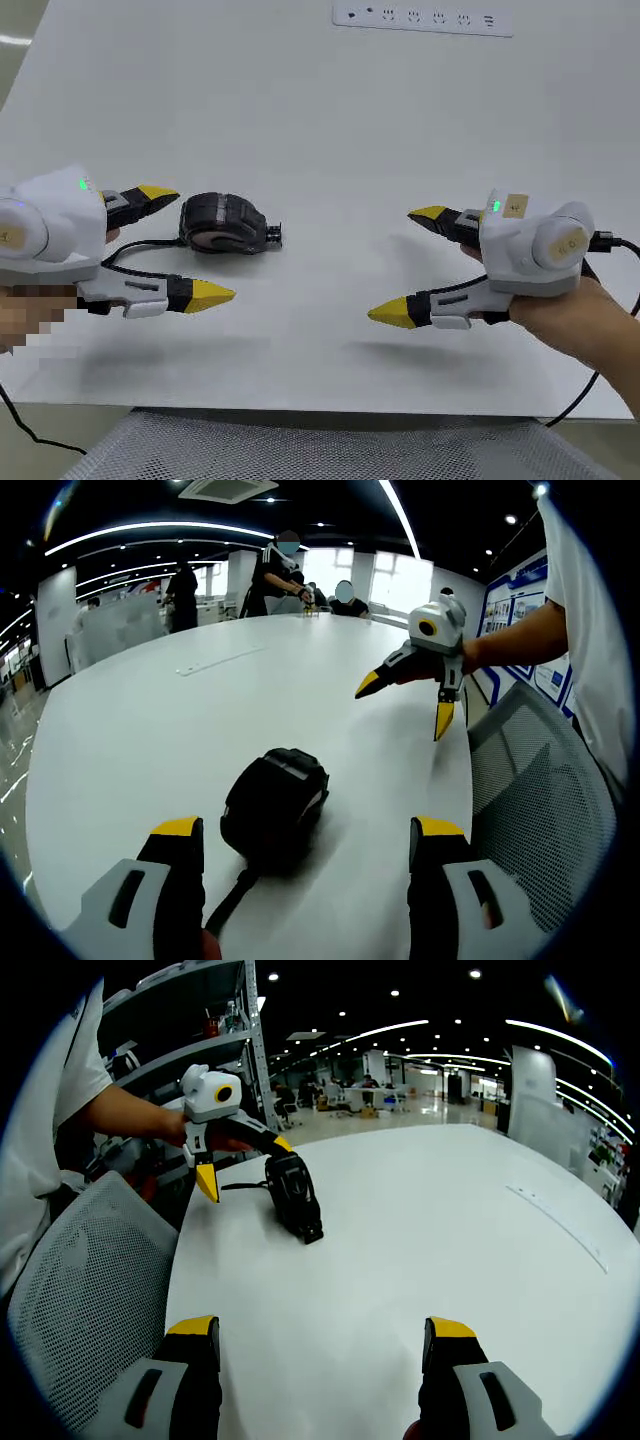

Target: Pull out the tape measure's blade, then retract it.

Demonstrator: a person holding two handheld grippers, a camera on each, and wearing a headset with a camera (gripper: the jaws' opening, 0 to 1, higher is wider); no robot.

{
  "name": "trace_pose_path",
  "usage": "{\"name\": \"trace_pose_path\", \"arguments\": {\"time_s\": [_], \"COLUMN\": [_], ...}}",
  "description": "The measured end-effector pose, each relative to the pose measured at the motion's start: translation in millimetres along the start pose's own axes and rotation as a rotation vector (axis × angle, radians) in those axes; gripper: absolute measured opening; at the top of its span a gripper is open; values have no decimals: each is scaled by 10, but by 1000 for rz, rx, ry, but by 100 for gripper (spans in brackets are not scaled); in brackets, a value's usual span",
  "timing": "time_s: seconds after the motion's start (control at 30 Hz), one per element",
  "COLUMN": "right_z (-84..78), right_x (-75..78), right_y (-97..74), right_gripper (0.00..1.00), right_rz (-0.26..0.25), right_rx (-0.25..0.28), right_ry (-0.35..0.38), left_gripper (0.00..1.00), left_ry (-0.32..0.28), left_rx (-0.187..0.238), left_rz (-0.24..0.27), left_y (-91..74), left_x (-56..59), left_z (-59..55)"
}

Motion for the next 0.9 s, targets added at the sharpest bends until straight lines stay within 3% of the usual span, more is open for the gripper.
{"name": "trace_pose_path", "arguments": {"time_s": [0.27, 0.53, 0.9], "right_z": [63, 45, 42], "right_x": [-15, -26, -23], "right_y": [54, 83, 146], "right_gripper": [81, 81, 80], "right_rz": [17, 24, 40], "right_rx": [-4, -9, -10], "right_ry": [-15, -16, -16], "left_gripper": [71, 59, 43], "left_ry": [39, 71, 104], "left_rx": [-51, -67, -81], "left_rz": [-40, -51, -84], "left_y": [41, 61, 116], "left_x": [-68, -182, -248], "left_z": [-74, -81, -74]}}
Point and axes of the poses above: the centre of the closed fingertips' face, and the gripper's own axes: y roughly forward along the fingers, x roughly to its right, z roughly out of its top, the point moved 8 cm from there along -y, roughly backward along the fingers, and after that the axes turned 12 degrees about x, right-handed, at the moved point
